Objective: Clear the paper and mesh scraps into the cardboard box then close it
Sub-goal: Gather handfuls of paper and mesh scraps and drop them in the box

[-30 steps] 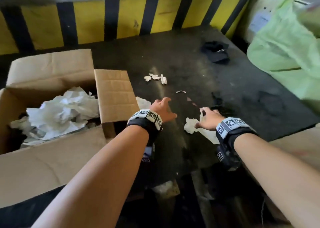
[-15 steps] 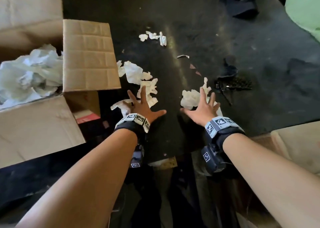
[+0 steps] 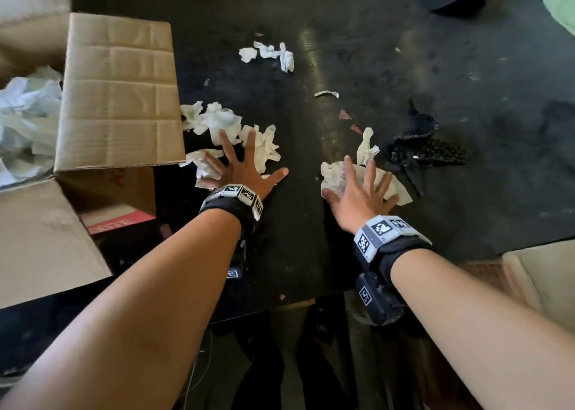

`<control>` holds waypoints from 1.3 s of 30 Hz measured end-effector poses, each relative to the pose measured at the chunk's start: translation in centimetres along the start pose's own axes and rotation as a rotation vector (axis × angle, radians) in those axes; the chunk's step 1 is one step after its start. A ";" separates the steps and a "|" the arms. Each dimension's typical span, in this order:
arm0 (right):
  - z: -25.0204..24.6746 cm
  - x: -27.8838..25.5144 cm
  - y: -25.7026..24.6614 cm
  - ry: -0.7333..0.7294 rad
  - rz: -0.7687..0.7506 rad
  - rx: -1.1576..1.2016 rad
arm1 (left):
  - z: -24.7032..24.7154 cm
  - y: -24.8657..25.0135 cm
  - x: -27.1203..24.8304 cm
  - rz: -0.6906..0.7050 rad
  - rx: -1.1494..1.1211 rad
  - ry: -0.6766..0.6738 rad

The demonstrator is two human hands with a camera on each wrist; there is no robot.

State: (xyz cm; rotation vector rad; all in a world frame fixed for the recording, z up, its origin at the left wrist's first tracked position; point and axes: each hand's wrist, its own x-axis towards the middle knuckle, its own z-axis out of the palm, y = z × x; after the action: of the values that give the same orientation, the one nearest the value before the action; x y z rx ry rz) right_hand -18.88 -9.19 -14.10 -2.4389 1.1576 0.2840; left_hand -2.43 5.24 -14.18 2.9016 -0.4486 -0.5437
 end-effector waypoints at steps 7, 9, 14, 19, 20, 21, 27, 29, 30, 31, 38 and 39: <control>-0.3 -0.6 0.2 0.303 -0.112 -0.119 | 0.7 1.1 -1.1 -0.010 0.111 0.218; -0.3 -0.4 0.7 0.287 -0.141 -0.093 | 0.8 0.5 -1.3 0.014 0.116 0.256; -1.7 1.3 2.1 0.434 -0.192 0.062 | 1.1 -1.0 -1.0 0.058 0.097 0.263; -5.3 3.8 3.8 0.444 -0.012 -0.025 | 1.0 -1.0 -1.0 0.066 0.039 0.297; -5.8 4.5 4.2 0.402 0.032 -0.027 | 1.1 -1.0 -1.0 0.066 0.035 0.310; -6.2 5.1 4.4 0.353 0.074 -0.012 | 1.3 -1.0 -1.0 0.065 0.034 0.321; -6.7 8.1 4.6 0.196 0.119 0.145 | 2.0 -1.3 -0.7 0.052 0.037 0.341; -5.7 9.2 4.6 0.169 0.083 0.065 | 2.1 -1.4 -0.6 0.051 0.040 0.324; -5.2 9.5 4.5 0.194 0.049 0.030 | 2.0 -1.5 -0.6 0.052 0.040 0.311; -4.7 9.6 4.5 0.258 0.000 0.032 | 1.9 -1.5 -0.5 0.055 0.039 0.298; -4.2 8.3 4.3 0.426 -0.214 -0.040 | 1.3 -1.3 0.0 0.105 -0.011 0.230; -4.5 7.9 4.0 0.408 -0.230 -0.022 | 1.1 -1.1 -0.1 0.109 -0.012 0.210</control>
State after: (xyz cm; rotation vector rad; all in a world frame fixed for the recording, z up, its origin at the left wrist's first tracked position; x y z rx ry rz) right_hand -16.94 -18.92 -14.08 -2.6950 1.0124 -0.2853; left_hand -2.63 6.24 -15.36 2.8599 -0.5655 -0.2215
